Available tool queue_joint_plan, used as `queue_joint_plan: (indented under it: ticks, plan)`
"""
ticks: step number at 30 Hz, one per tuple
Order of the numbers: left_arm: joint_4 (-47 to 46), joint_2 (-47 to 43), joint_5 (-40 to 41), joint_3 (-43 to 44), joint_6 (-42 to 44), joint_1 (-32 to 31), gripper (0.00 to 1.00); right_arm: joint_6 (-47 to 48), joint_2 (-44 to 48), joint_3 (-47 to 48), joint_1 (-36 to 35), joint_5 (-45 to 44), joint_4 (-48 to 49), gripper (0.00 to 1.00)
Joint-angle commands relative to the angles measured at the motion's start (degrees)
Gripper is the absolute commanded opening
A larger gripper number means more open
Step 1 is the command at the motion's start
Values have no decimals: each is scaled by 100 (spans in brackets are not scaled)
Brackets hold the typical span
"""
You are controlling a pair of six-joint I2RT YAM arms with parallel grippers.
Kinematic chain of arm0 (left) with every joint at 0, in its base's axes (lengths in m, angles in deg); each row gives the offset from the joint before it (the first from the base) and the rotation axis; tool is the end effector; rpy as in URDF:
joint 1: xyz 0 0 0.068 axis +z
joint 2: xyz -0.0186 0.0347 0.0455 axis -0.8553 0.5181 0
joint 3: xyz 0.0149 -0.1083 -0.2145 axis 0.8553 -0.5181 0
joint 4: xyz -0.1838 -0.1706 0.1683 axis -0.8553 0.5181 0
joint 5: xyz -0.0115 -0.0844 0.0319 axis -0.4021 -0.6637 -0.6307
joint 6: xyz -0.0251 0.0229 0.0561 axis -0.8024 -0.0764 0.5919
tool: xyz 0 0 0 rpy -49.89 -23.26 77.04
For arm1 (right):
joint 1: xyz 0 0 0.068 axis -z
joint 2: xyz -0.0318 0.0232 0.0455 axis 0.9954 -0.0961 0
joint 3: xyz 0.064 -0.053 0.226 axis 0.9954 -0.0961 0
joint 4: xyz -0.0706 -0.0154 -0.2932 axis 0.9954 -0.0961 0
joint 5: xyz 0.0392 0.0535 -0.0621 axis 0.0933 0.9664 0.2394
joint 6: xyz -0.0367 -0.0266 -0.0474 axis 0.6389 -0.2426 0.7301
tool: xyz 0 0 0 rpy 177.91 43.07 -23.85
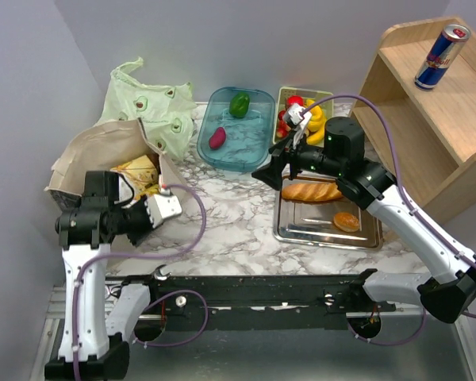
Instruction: Untie the knot of the grocery bags and take out the mixed food
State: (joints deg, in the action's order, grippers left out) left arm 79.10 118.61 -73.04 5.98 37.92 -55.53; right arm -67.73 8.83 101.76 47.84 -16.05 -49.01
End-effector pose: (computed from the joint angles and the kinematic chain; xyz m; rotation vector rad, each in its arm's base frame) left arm 0.1759 -0.0180 0.3443 1.3088 2.0546 -0.2969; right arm 0.2584 0.2195 0.3817 -0.8820 1.6665 0.8510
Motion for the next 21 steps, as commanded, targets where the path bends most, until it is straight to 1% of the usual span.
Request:
queue_joint_plan:
  ticks: [1,2,3,4,5,6,8,9,10,11,13,16,18,19,21]
  plan:
    - [926,-735,-936,-383,1276,-309,1,-150,-147,5,26,297,151,98]
    - [928,-804,-883,-400,1316,-308,10,-134,-157,14,26,313,136,98]
    - [932,-833,-824,-354,1275,-309,25,-114,-179,24,27,322,112,98]
    - [926,-817,-755,-203,1157,-305,49,-99,-190,46,26,335,91,98]
    - [919,-753,-704,-1,929,-309,65,-86,-199,64,26,329,72,98]
    - [923,-623,-668,329,658,-307,75,-86,-209,84,26,339,62,98]
    - [917,-278,-720,1142,-74,-309,81,-61,-235,125,26,338,28,98]
    - [882,-147,-779,1469,-315,-309,87,-50,-238,138,26,336,26,98]
    - [747,-59,-856,1835,-666,-309,96,-45,-239,143,26,323,17,99]
    - [417,-13,-845,2050,-1019,-304,98,-33,-249,156,29,312,17,99]
    - [-402,52,-448,2287,-1744,-286,98,-13,-262,178,26,311,-4,99]
    - [-1154,401,143,2513,-2301,-34,98,-14,-257,212,30,294,-59,98]
    - [-1199,823,335,2640,-2336,309,99,-10,-226,202,26,244,-71,99]
    - [-1121,1072,418,2681,-2193,456,98,-13,-195,192,28,223,-75,99]
    - [-1250,1403,736,2412,-2021,656,98,-12,-160,175,26,189,-104,99]
